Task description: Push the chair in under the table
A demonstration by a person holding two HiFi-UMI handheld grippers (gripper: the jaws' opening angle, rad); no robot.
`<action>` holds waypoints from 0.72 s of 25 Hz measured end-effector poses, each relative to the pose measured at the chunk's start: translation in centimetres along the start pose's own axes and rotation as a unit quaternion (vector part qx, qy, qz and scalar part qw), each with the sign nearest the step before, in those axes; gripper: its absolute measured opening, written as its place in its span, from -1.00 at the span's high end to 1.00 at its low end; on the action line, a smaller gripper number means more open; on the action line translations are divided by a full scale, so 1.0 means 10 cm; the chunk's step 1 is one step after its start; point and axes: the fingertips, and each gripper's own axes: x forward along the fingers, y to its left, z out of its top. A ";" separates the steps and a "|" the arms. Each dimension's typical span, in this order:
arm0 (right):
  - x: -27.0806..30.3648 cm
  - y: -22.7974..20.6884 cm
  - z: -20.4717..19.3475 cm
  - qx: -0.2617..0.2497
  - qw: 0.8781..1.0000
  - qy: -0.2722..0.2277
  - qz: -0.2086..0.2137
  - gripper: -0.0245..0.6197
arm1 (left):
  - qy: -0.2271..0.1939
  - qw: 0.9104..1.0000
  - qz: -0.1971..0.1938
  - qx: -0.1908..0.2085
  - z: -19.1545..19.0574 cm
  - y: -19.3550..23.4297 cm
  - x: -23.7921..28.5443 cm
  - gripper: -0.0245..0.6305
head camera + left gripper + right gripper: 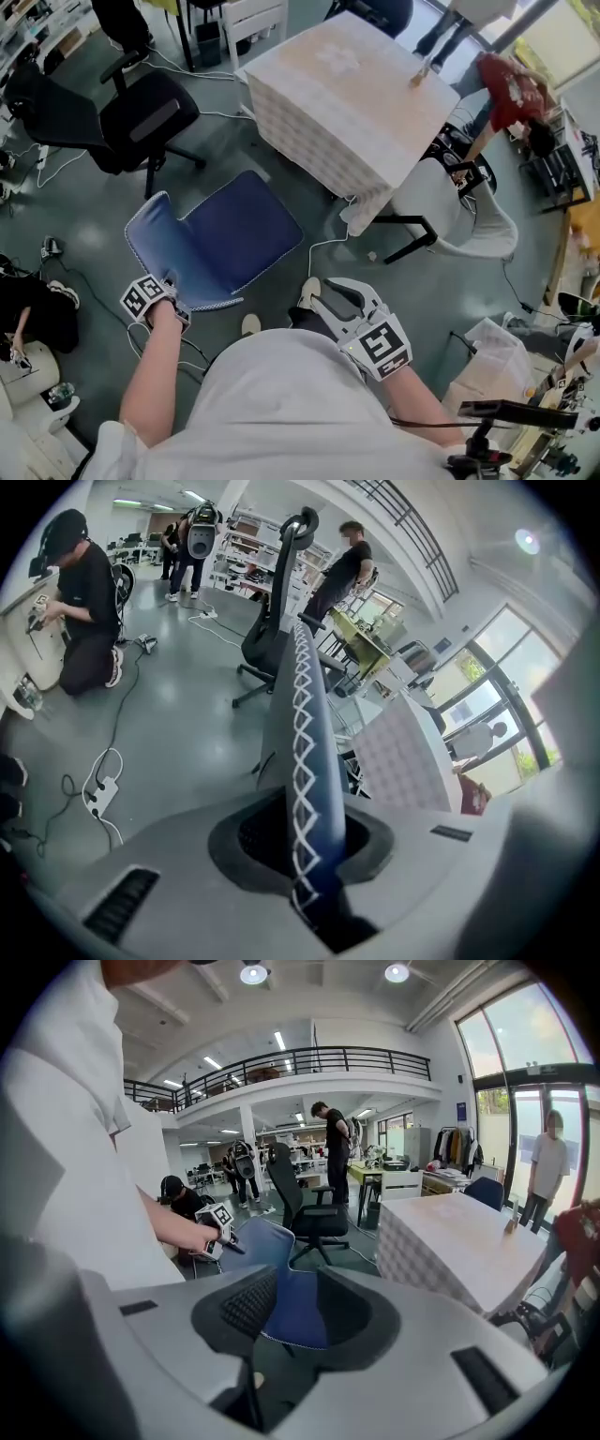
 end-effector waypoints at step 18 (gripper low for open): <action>-0.33 -1.28 -0.18 0.046 0.999 0.003 -0.025 0.51 | 0.002 0.998 -0.022 -0.057 -0.18 -1.65 0.81 0.73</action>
